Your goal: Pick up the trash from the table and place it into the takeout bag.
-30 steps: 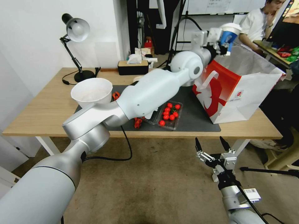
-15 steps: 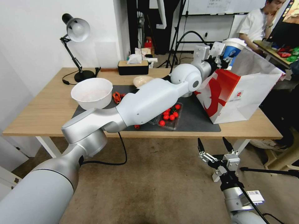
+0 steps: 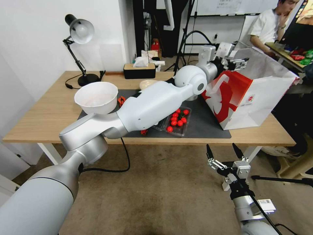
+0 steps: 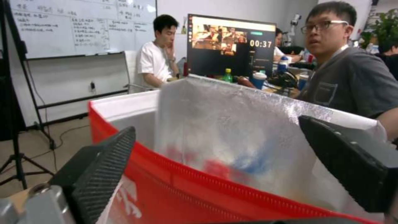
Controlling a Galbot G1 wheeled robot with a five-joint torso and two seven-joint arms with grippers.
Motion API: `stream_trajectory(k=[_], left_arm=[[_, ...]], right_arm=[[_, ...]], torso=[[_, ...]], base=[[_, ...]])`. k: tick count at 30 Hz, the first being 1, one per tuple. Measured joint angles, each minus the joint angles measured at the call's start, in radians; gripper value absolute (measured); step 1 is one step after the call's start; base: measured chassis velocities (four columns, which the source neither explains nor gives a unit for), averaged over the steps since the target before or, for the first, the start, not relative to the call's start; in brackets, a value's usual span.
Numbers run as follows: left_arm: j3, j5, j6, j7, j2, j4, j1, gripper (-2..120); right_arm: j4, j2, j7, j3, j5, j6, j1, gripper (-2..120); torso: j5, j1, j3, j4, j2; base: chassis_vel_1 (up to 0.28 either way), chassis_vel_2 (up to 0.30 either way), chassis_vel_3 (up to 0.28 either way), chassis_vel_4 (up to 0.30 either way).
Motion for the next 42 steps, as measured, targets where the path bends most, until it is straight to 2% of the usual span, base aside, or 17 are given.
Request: stream_trajectory(k=[4,10,13,14,15,17,19,21,23,24,27,31,35,36,38,40,42], left_arm=[[-0.006,-0.005,0.0,-0.011,0.022,-0.031,0.011,99],[-0.057,-0.007,0.0,-0.035,0.125,-0.145,0.071,100],[-0.112,0.026,0.002,-0.038,0.227,-0.237,0.142,100],[-0.112,0.026,0.002,-0.038,0.227,-0.237,0.142,100],[-0.149,0.054,0.002,-0.037,0.279,-0.288,0.192,100],[-0.167,0.068,0.002,-0.037,0.302,-0.313,0.217,100],[-0.231,0.118,0.003,-0.032,0.376,-0.406,0.317,100],[-0.248,0.132,0.003,-0.031,0.393,-0.431,0.346,100],[-0.322,0.18,0.0,-0.022,0.45,-0.519,0.457,100],[-0.322,0.18,0.0,-0.022,0.45,-0.519,0.457,100],[-0.406,0.217,-0.008,-0.027,0.51,-0.608,0.599,100],[-0.462,0.264,-0.009,-0.036,0.545,-0.647,0.694,100],[-0.585,0.346,-0.008,-0.036,0.608,-0.705,0.857,100],[-0.645,0.377,-0.012,-0.032,0.632,-0.732,0.93,100],[-0.689,0.406,-0.027,-0.029,0.648,-0.75,0.998,100],[-0.762,0.482,-0.079,-0.027,0.656,-0.774,1.146,100],[-0.787,0.513,-0.104,-0.028,0.649,-0.779,1.199,100]], right_arm=[[0.0,-0.001,0.0,-0.001,0.001,0.0,0.002,100],[-0.004,-0.005,0.0,-0.004,0.004,0.0,0.007,100],[-0.006,-0.01,0.001,-0.009,0.007,-0.001,0.013,100],[-0.006,-0.01,0.001,-0.009,0.007,-0.001,0.013,100],[-0.006,-0.012,0.001,-0.014,0.008,-0.002,0.015,100],[-0.006,-0.013,0.001,-0.014,0.008,-0.002,0.016,100],[-0.006,-0.017,0.002,-0.017,0.01,-0.003,0.018,100],[-0.006,-0.018,0.002,-0.017,0.011,-0.003,0.018,100],[-0.006,-0.021,0.002,-0.021,0.012,-0.003,0.021,100],[-0.006,-0.021,0.002,-0.021,0.012,-0.003,0.021,100],[-0.006,-0.023,0.002,-0.026,0.013,-0.004,0.027,100],[-0.006,-0.026,0.002,-0.028,0.015,-0.005,0.029,100],[-0.002,-0.035,0.001,-0.026,0.031,-0.005,0.027,100],[0.0,-0.039,0.0,-0.024,0.035,-0.005,0.027,100],[0.001,-0.042,0.0,-0.024,0.037,-0.005,0.027,100],[0.005,-0.046,0.0,-0.023,0.039,-0.006,0.028,100],[0.006,-0.047,0.0,-0.023,0.04,-0.006,0.028,100]], torso=[[-0.0001,0.0,0.0,0.0,0.0],[-0.0002,0.0,0.0,-0.0001,0.0],[-0.0003,0.0,0.0,0.0002,0.0],[-0.0003,0.0,0.0,0.0002,0.0],[-0.0006,0.0,0.0,0.0004,0.0],[-0.0005,0.0,0.0,0.0003,0.0],[-0.0006,0.0,0.0,0.0002,0.0],[-0.0007,0.0,0.0,0.0002,0.0],[-0.0006,0.0,0.0,0.0003,0.0],[-0.0006,0.0,0.0,0.0003,0.0],[-0.0001,0.0,0.0,-0.0001,0.0],[-0.0003,0.0,0.0,0.0,0.0],[-0.0003,0.0,0.0,0.0002,0.0],[0.0001,0.0,0.0,0.0001,0.0],[-0.0001,0.0,0.0,0.0003,0.0],[0.0,0.0,0.0,0.0001,0.0],[-0.0004,0.0,0.0,0.0004,0.0]], base=[[0.0,0.0,0.0,0.0],[0.0,0.0,0.0,0.0],[0.0,0.0,0.0,0.0],[0.0,0.0,0.0,0.0],[0.0,0.0,0.0,0.0],[0.0,0.0,0.0,0.0],[0.0,0.0,0.0,0.0],[0.0,0.0,0.0,0.0],[0.0,0.0,0.0,0.0],[0.0,0.0,0.0,0.0],[0.0,0.0,0.0,0.0],[0.0,0.0,0.0,0.0],[0.0,0.0,0.0,0.0],[0.0,0.0,0.0,0.0],[0.0,0.0,0.0,0.0],[0.0,0.0,0.0,0.0],[0.0,0.0,0.0,0.0]])
